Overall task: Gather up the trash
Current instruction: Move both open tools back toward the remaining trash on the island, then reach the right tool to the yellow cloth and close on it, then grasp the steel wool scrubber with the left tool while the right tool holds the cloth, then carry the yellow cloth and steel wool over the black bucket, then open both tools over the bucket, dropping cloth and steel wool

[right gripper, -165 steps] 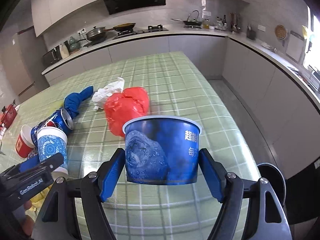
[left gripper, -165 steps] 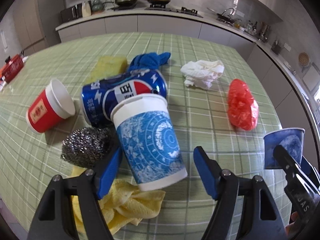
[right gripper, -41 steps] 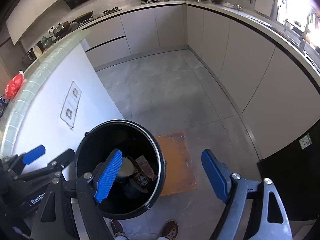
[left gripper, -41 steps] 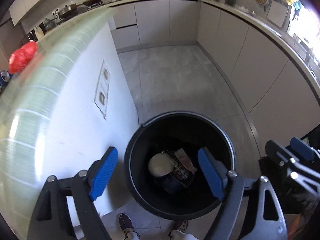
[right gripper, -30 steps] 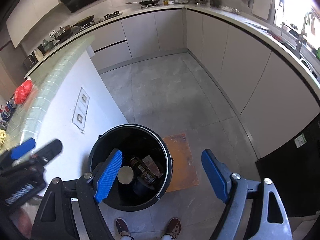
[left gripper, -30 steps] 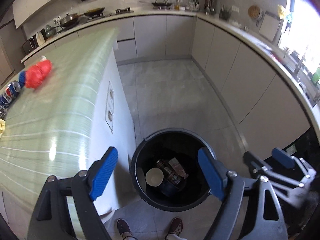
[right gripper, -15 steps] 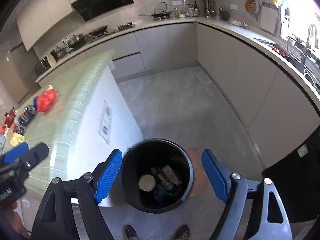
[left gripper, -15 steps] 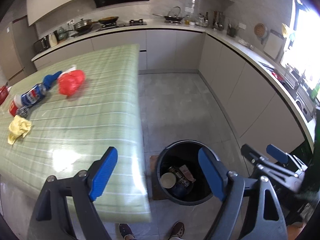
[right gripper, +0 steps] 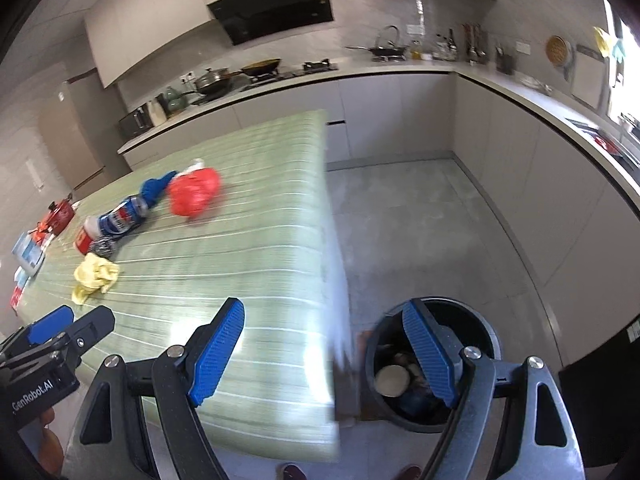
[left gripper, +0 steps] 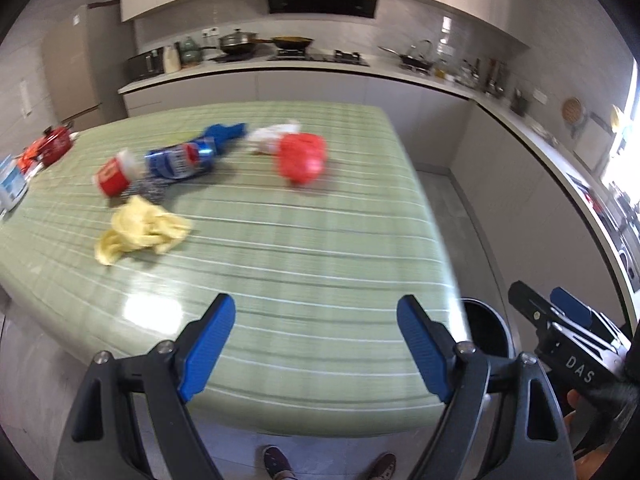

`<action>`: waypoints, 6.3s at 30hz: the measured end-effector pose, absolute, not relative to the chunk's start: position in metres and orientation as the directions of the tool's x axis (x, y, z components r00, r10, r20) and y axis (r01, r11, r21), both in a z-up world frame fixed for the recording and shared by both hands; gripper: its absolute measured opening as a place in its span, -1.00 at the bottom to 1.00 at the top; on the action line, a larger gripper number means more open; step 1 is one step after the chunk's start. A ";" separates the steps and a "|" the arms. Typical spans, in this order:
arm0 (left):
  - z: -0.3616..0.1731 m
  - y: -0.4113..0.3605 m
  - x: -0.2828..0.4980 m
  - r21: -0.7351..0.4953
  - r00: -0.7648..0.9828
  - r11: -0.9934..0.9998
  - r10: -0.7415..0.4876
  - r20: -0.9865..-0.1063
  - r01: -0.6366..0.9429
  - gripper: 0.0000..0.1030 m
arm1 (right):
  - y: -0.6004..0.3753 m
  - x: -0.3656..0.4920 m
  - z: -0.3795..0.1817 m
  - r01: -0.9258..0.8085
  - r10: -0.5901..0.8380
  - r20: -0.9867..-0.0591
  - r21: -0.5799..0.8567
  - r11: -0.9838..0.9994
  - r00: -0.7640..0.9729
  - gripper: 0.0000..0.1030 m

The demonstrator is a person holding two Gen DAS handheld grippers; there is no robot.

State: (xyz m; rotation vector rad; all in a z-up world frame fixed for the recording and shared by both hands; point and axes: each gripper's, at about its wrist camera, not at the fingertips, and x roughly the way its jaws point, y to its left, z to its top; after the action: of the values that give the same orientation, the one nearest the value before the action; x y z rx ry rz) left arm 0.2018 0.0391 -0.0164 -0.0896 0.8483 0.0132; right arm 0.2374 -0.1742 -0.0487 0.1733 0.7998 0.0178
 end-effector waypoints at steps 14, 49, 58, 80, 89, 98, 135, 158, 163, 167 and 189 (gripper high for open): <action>-0.035 0.169 0.209 -0.085 0.628 0.961 0.103 -0.771 -0.263 0.64 | -0.042 0.267 -0.051 -0.097 0.175 -0.720 0.148 0.984 0.671 0.62; -0.074 0.325 0.314 -0.067 0.569 0.968 0.085 -0.818 -0.242 0.64 | 0.134 0.375 -0.096 -0.174 0.261 -0.752 0.195 0.965 0.605 0.62; -0.082 0.361 0.316 -0.075 0.554 0.957 0.097 -0.827 -0.279 0.64 | 0.200 0.383 -0.106 -0.276 0.338 -0.758 0.215 0.937 0.558 0.62; -0.084 0.332 0.340 -0.104 0.571 0.987 -0.014 -0.821 -0.125 0.64 | 0.176 0.385 -0.117 -0.198 0.260 -0.776 0.176 0.964 0.575 -0.34; -0.089 0.305 0.358 -0.092 0.568 0.995 -0.049 -0.822 -0.047 0.64 | 0.134 0.393 -0.113 -0.062 0.153 -0.773 0.146 0.987 0.616 -0.30; -0.096 0.294 0.381 -0.073 0.564 0.997 -0.058 -0.824 -0.004 0.64 | 0.129 0.408 -0.119 -0.011 0.088 -0.780 0.103 0.995 0.620 0.47; -0.063 0.224 0.346 -0.179 0.614 0.972 -0.235 -0.753 0.152 -0.20 | 0.062 0.361 -0.080 0.033 0.114 -0.720 0.187 0.982 0.685 -0.16; -0.056 -0.041 0.291 -0.223 0.607 0.954 -0.300 -0.736 0.201 -0.20 | -0.235 0.280 -0.073 0.123 0.059 -0.702 0.206 0.971 0.710 -0.17; -0.066 -0.104 0.285 -0.234 0.564 0.939 -0.339 -0.753 0.252 -0.20 | -0.301 0.269 -0.085 0.175 0.023 -0.724 0.198 0.964 0.689 -0.16; -0.076 -0.138 0.282 -0.219 0.532 0.930 -0.351 -0.770 0.296 -0.20 | -0.337 0.261 -0.102 0.213 0.000 -0.751 0.187 0.959 0.660 -0.16; -0.154 -0.221 0.279 -0.128 0.376 0.940 -0.248 -0.893 0.315 -0.04 | -0.394 0.246 -0.205 0.243 0.009 -0.864 0.151 0.958 0.503 0.30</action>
State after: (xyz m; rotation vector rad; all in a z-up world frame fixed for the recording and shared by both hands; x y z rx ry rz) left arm 0.2793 -0.2209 -0.1537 0.0672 1.1291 -0.3603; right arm 0.2460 -0.3942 -0.2051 0.2675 1.0378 -0.1431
